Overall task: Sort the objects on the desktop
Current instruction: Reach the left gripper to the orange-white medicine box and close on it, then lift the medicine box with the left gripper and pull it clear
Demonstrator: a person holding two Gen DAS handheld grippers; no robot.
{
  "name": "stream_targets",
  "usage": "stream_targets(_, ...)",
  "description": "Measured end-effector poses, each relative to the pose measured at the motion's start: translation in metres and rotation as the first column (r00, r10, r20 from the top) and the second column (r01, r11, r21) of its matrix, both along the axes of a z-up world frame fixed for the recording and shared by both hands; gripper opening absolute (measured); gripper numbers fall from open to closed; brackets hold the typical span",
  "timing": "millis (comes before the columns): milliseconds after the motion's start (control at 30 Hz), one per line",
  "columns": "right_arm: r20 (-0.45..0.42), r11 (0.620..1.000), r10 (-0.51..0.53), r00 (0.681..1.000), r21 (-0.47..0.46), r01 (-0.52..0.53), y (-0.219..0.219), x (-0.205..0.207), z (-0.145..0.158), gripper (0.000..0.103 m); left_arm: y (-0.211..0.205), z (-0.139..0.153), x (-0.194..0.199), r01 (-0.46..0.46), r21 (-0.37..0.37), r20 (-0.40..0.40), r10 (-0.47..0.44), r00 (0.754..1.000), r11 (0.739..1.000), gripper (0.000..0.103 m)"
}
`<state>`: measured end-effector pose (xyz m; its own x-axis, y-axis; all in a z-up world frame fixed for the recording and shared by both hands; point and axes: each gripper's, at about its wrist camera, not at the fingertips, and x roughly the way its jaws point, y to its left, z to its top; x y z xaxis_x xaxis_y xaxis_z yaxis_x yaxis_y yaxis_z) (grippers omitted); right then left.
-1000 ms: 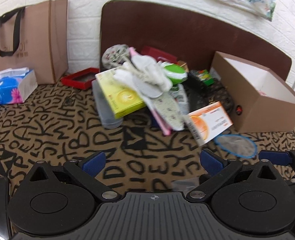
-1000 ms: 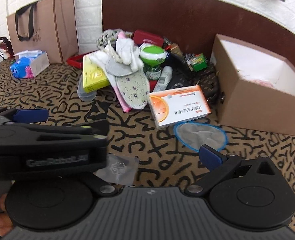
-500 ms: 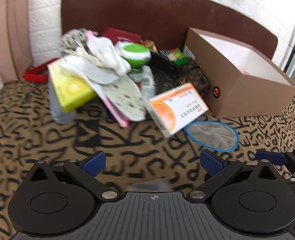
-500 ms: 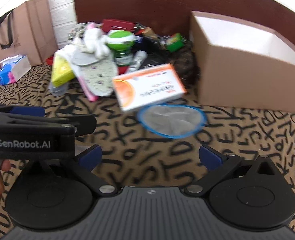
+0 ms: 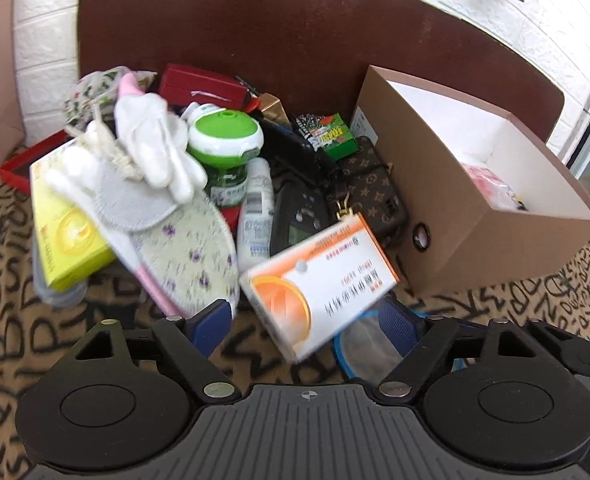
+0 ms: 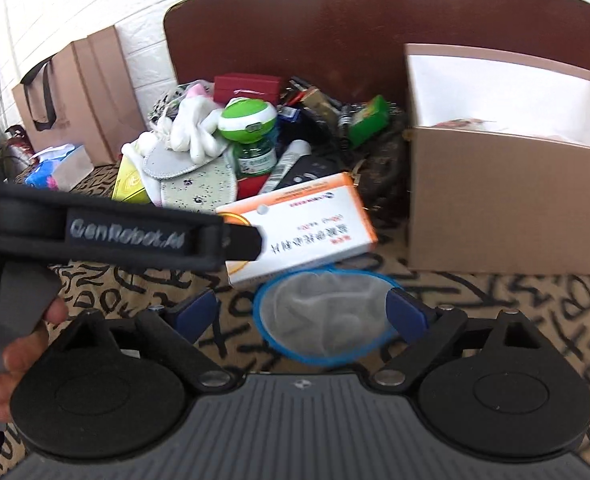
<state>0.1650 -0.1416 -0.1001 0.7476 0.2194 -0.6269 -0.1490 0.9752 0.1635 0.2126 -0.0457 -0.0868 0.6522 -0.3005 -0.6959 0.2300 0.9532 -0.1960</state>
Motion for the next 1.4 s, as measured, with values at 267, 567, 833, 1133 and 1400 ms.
stream_targets(267, -0.015, 0.999, 0.040, 0.999, 0.022, -0.039, 0.004, 0.045, -0.011, 0.097, -0.006, -0.017, 0.044, 0.017, -0.027, -0.056, -0.019, 0.998, 0.999, 0.087)
stream_targets(567, -0.046, 0.997, 0.027, 0.999, 0.075, -0.024, -0.011, 0.070, -0.029, 0.101, -0.012, -0.031, 0.069, 0.079, -0.043, -0.091, -0.083, 0.992, 0.996, 0.076)
stream_targets(833, -0.037, 0.987, 0.089, 0.995, 0.136, -0.083, -0.008, 0.067, -0.026, 0.091, -0.007, -0.024, 0.047, 0.095, -0.044, -0.107, -0.099, 0.989, 0.994, 0.055)
stream_targets(1133, -0.004, 0.978, 0.179, 0.984, 0.110, -0.177, 0.021, 0.033, -0.009, 0.080, 0.019, -0.009, -0.016, 0.047, -0.077, -0.111, -0.056, 0.992, 0.996, 0.046)
stream_targets(1400, 0.009, 0.969, 0.232, 0.973, 0.087, -0.232, 0.035, -0.045, 0.007, 0.079, 0.027, -0.009, -0.097, 0.067, -0.143, -0.177, -0.092, 0.980, 0.988, 0.047)
